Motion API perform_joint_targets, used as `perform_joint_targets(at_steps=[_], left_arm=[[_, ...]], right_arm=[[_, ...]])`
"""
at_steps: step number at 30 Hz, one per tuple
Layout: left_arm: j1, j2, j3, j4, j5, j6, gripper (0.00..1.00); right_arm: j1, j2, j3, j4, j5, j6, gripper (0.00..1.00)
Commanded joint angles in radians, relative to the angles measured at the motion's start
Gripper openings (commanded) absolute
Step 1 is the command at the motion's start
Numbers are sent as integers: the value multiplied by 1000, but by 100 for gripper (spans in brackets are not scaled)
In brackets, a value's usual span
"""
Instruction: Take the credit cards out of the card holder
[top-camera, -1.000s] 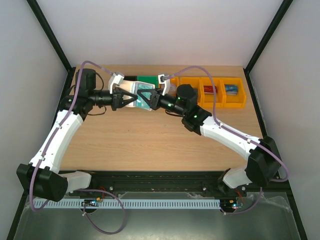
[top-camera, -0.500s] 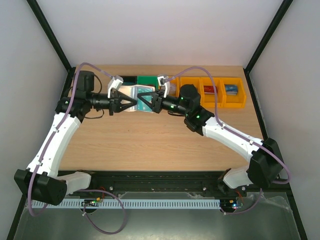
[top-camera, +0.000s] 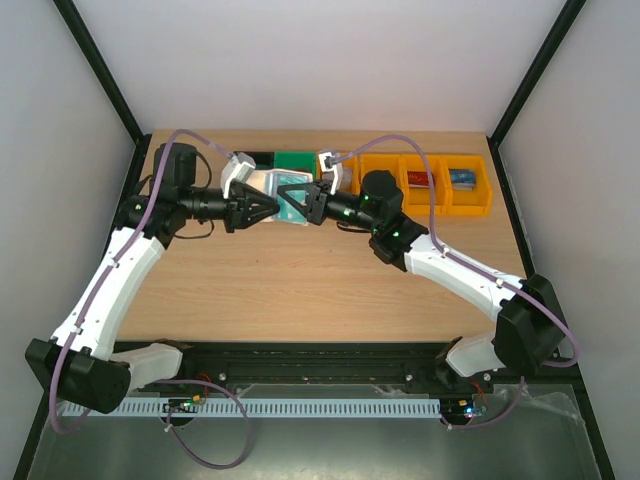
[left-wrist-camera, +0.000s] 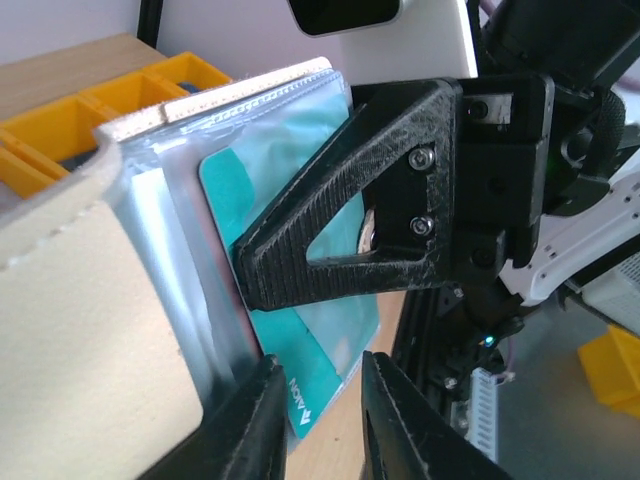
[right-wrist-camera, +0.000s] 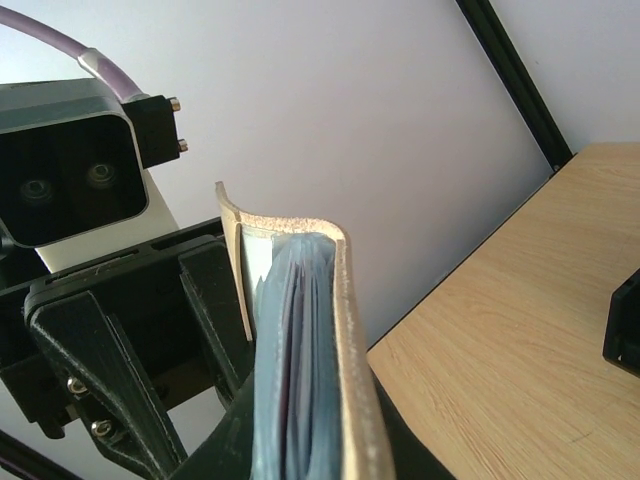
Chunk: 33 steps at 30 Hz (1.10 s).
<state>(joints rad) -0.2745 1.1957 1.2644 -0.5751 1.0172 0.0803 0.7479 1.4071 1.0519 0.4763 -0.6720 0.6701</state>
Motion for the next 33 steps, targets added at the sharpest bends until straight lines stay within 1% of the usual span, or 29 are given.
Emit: perform_joint_targets(at_steps=[1,5,9,14,21,28,31,33], left_arm=[[-7,0,22,27,-59,-4,27],[-9,5,43,23,-125,-12,33],[-27,14,55,22,-220,-7,35],[-47,25,46,19,-256,2,38],[-49,27,46,18,-245,7,39],[-43,22,71,-4,-73,0,46],[-21,11,91,-24,-80,11,47],[-11,4,103,-57,-124,45,48]], right_arm=[[11,-19,3,90,-34,19,2],[13,-31,5,84,-6,19,2],[16,-33,12,104,-10,39,2],[32,-41,18,118,-15,41,2],[52,-49,27,133,-22,27,2],[62,-64,25,133,-42,-2,2],[63,-95,23,98,-38,-28,2],[61,-113,33,35,-21,-98,2]])
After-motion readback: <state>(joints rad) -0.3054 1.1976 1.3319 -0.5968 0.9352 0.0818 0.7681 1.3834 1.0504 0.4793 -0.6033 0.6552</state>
